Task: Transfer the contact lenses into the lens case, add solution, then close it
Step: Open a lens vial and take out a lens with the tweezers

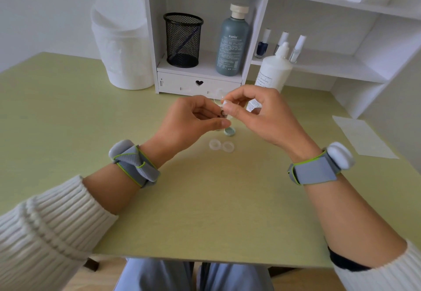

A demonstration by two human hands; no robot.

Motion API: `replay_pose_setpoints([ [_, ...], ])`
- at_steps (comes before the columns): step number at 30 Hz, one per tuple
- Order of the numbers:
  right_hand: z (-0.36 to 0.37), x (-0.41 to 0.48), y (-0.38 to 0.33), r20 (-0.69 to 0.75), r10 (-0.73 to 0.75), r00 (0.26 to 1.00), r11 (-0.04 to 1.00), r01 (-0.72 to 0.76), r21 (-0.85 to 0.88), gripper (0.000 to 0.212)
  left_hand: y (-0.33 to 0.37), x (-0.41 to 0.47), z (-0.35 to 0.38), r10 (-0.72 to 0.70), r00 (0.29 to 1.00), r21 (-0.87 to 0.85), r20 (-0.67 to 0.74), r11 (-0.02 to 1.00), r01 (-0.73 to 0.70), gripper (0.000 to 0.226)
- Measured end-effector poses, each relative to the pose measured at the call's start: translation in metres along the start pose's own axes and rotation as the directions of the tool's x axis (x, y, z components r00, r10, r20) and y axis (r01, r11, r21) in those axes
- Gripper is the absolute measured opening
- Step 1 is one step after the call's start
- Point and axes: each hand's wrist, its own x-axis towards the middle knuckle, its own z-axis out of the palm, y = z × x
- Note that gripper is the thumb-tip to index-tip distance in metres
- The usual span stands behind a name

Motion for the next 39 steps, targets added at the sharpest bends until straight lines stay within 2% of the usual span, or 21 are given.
replay_pose_setpoints([
  [2, -0.003, 0.0, -0.002, 0.063, -0.017, 0.998, 0.999, 0.015, 0.031, 0.018, 0.0, 0.0, 0.0, -0.005, 1.0, 0.018, -0.011, 1.0, 0.005, 0.025],
  [4, -0.001, -0.002, -0.003, 0.046, -0.015, 0.999, 1.0, 0.015, 0.012, 0.024, 0.001, 0.0, 0.0, -0.01, 1.0, 0.018, -0.019, 1.0, 0.01, 0.026],
  [7, 0.005, -0.004, -0.005, -0.072, -0.017, 0.997, 0.997, 0.011, -0.083, 0.021, 0.001, 0.0, 0.002, -0.004, 0.999, 0.036, -0.035, 0.999, 0.006, 0.027],
  [10, 0.004, -0.004, -0.008, -0.072, -0.038, 0.997, 0.998, 0.035, -0.045, 0.007, 0.0, 0.0, 0.002, 0.001, 0.999, 0.04, -0.043, 0.999, 0.001, 0.028],
  [13, 0.002, -0.005, -0.011, -0.042, -0.03, 0.999, 0.999, 0.031, 0.013, 0.013, -0.002, 0.001, 0.003, 0.002, 0.999, 0.044, -0.046, 0.999, 0.0, 0.03],
  [18, 0.008, -0.005, -0.011, -0.15, -0.011, 0.989, 0.996, -0.003, -0.094, 0.018, -0.003, 0.002, 0.002, 0.024, 0.998, 0.043, -0.053, 0.999, -0.021, 0.031],
  [21, 0.005, -0.005, -0.012, -0.09, 0.0, 0.996, 1.0, -0.003, -0.028, 0.003, -0.004, 0.002, 0.002, 0.021, 0.998, 0.049, -0.053, 0.999, -0.019, 0.031],
  [24, 0.004, -0.006, -0.013, -0.067, -0.017, 0.998, 1.0, 0.018, 0.016, 0.01, -0.004, 0.002, 0.002, 0.029, 0.998, 0.059, -0.062, 0.998, -0.025, 0.033],
  [28, 0.007, -0.006, -0.011, -0.112, 0.0, 0.994, 0.998, -0.008, -0.067, 0.014, -0.005, 0.002, 0.002, 0.037, 0.997, 0.073, -0.067, 0.997, -0.032, 0.034],
  [30, 0.004, -0.006, -0.011, -0.072, 0.03, 0.997, 1.0, -0.03, -0.005, 0.004, -0.005, 0.002, 0.003, 0.04, 0.997, 0.074, -0.066, 0.997, -0.035, 0.034],
  [33, 0.0, -0.005, -0.014, -0.02, 0.023, 1.0, 0.997, -0.022, 0.075, 0.011, -0.005, 0.002, 0.002, 0.045, 0.997, 0.071, -0.066, 0.997, -0.04, 0.034],
  [37, 0.006, -0.007, -0.012, -0.101, 0.034, 0.994, 0.998, -0.039, -0.054, 0.022, -0.005, 0.002, 0.002, 0.055, 0.996, 0.083, -0.068, 0.995, -0.049, 0.035],
  [39, 0.006, -0.007, -0.012, -0.107, 0.043, 0.993, 0.994, -0.053, -0.092, 0.019, -0.005, 0.002, 0.003, 0.055, 0.996, 0.093, -0.068, 0.994, -0.048, 0.035],
])
